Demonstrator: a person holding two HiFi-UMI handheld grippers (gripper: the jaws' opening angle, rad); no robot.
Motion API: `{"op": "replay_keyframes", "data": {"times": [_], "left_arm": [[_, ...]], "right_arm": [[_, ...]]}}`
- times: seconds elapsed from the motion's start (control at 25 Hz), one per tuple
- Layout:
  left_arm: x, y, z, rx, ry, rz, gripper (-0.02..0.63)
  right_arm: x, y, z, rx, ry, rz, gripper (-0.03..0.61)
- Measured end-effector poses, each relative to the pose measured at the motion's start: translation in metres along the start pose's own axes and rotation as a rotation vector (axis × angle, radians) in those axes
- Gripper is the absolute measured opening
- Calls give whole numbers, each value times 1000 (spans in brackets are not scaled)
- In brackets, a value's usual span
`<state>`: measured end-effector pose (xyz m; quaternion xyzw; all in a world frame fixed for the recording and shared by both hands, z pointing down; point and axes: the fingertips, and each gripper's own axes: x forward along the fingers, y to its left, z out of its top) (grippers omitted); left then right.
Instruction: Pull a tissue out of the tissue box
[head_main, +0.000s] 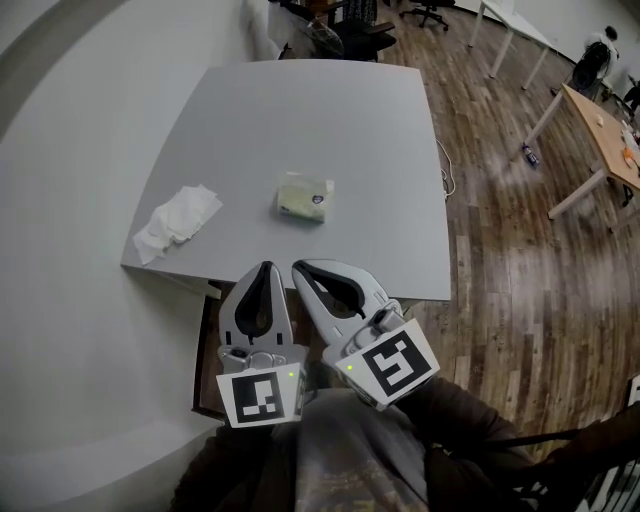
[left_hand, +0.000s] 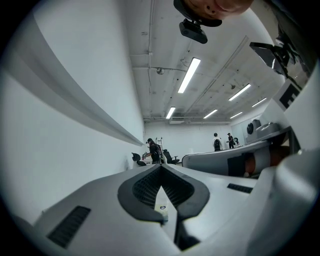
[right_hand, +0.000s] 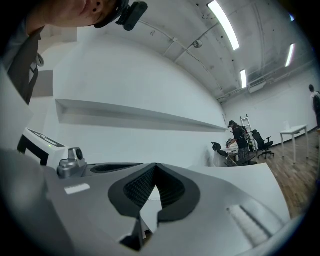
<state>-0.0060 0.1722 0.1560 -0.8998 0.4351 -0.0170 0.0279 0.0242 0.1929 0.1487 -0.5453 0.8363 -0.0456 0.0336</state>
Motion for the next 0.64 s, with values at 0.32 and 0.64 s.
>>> {"op": "replay_keyframes", "data": {"times": [0.32,0.64], "left_arm": [[-4,-1,0,5,-6,-6,-2],[15,13,10,38,-77,-16,-2]], "right_arm": [[-3,6,-1,-5,10,2,0],[17,-3,9,-71,-40,-2,0]]}}
